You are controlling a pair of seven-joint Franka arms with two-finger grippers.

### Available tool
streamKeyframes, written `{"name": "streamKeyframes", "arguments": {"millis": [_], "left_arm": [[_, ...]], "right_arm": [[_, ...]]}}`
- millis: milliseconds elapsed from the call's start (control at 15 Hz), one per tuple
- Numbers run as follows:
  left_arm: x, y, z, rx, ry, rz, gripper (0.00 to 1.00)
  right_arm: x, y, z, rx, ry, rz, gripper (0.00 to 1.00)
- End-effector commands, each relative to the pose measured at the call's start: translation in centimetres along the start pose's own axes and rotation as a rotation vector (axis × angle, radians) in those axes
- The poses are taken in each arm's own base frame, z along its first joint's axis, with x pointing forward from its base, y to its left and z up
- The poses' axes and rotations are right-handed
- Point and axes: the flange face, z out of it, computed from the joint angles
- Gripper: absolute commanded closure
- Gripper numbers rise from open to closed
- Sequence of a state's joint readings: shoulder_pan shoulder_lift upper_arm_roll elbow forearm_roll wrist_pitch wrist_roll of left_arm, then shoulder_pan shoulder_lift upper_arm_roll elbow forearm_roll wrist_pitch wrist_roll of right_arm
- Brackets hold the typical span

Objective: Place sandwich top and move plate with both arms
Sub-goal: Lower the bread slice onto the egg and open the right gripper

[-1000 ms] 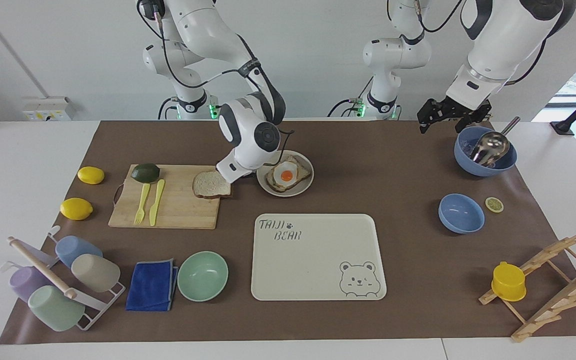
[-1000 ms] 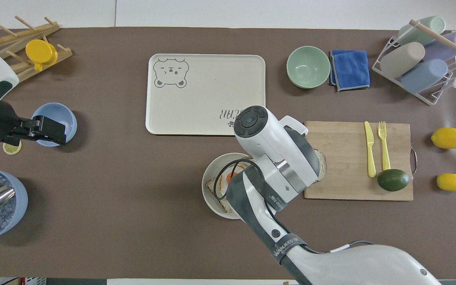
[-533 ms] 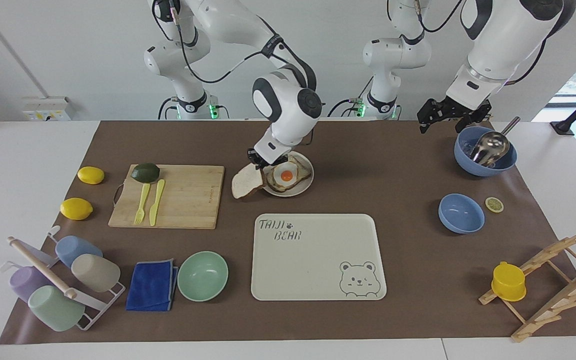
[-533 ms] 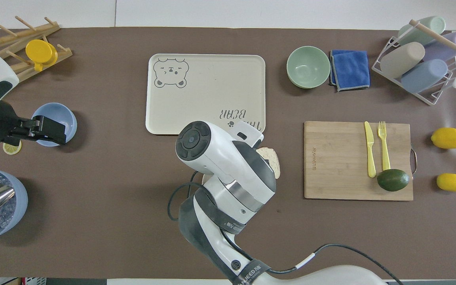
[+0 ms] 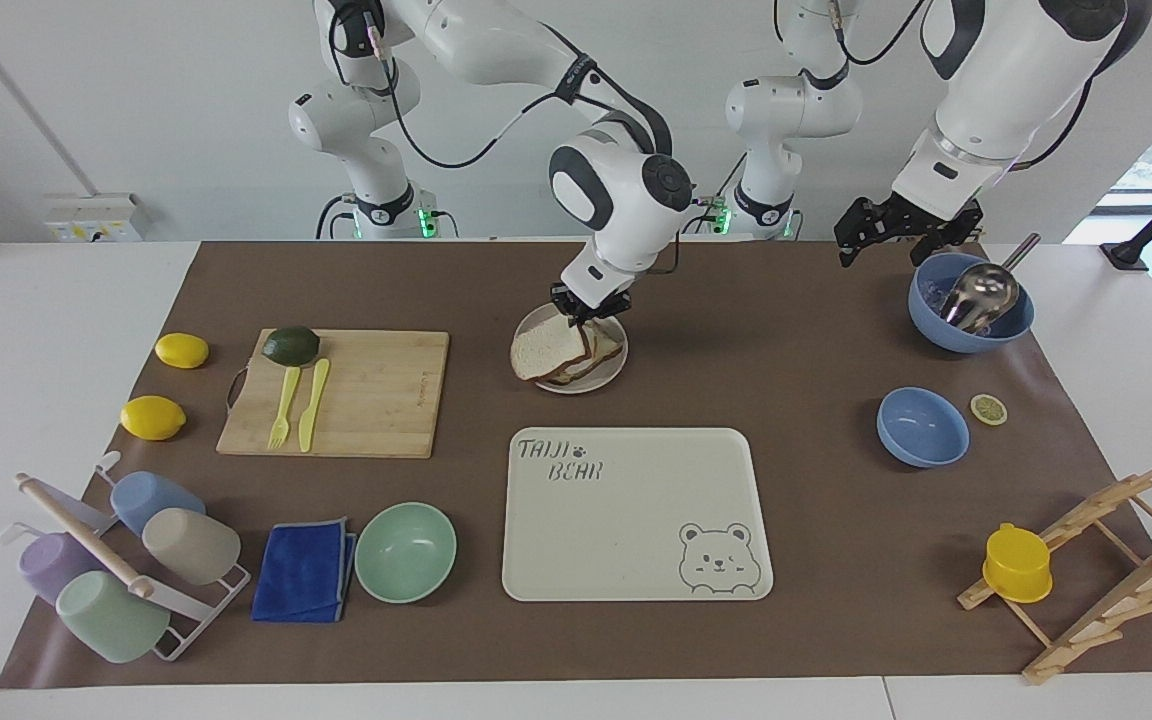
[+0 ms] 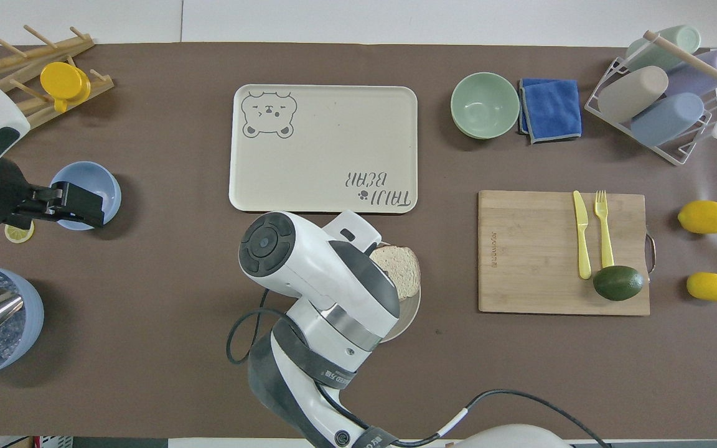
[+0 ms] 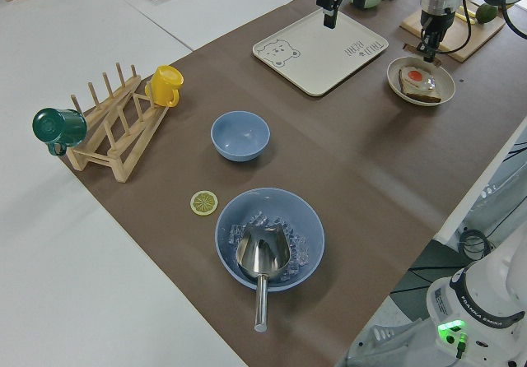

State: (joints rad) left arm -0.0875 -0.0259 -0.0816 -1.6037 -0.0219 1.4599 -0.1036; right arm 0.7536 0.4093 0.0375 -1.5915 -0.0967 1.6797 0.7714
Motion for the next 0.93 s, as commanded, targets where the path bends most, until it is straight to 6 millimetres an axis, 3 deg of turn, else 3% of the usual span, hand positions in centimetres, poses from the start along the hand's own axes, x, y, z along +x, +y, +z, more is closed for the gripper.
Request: {"name": "streamKeyframes", "arguments": {"millis": [0, 333, 533, 600, 667, 733, 867], "left_arm": [[-0.7, -0.1, -0.2, -0.007, -0.004, -0.008, 0.00], [-0.7, 0.0, -0.2, -0.007, -0.004, -0.006, 0.00], [-0.7, -0.1, -0.2, -0.007, -0.004, -0.008, 0.00], [-0.7, -0.1, -0.2, -0.007, -0.004, -0.008, 0.00], [-0.7, -0.1, -0.2, -0.007, -0.004, -0.008, 0.00], [-0.7, -0.1, -0.2, -0.007, -0.004, -0.008, 0.00], [-0.7, -0.1, -0.2, -0.007, -0.003, -0.008, 0.00]], "right_arm": [[0.1, -0.9, 1.2, 0.059, 0.018, 0.026, 1.00], [0.3, -1.2, 1.5, 0.113, 0.011, 0.045, 1.00], [0.3, -1.1, 1.6, 0.121, 0.001, 0.050, 0.53], [0.2, -1.3, 1.3, 0.125, 0.006, 0.049, 0.31], [0.2, -1.3, 0.9, 0.133, 0.011, 0.048, 0.17], [0.2, -0.9, -0.3, 0.148, 0.026, 0.051, 0.11], [0.7, 2.0, -3.6, 0.190, 0.063, 0.073, 0.03]]}}
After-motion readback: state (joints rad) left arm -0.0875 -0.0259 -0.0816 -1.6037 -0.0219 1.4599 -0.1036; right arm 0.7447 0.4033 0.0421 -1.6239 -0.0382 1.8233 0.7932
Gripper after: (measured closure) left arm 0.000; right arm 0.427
